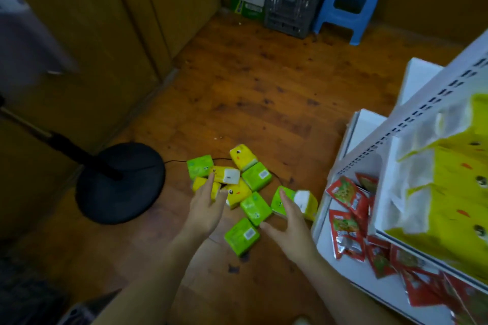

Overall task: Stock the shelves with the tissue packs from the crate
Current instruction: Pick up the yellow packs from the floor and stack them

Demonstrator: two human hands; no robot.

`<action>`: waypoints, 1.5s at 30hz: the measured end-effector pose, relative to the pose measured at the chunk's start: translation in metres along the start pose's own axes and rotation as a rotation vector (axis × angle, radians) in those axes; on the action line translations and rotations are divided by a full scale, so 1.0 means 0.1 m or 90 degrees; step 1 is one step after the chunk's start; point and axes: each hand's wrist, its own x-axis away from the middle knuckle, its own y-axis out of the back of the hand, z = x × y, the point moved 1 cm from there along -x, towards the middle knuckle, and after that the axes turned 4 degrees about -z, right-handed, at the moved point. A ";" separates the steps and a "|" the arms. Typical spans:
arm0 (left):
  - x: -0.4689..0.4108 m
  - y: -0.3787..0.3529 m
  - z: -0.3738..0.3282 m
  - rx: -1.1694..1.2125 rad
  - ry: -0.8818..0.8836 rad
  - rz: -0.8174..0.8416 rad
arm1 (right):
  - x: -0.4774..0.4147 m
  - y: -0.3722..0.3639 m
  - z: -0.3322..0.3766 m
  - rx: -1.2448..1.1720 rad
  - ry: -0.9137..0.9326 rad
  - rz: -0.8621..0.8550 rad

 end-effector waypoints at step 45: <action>-2.32 -2.44 2.96 0.226 0.117 -0.144 | -2.46 -2.51 -2.43 0.183 -0.065 -0.004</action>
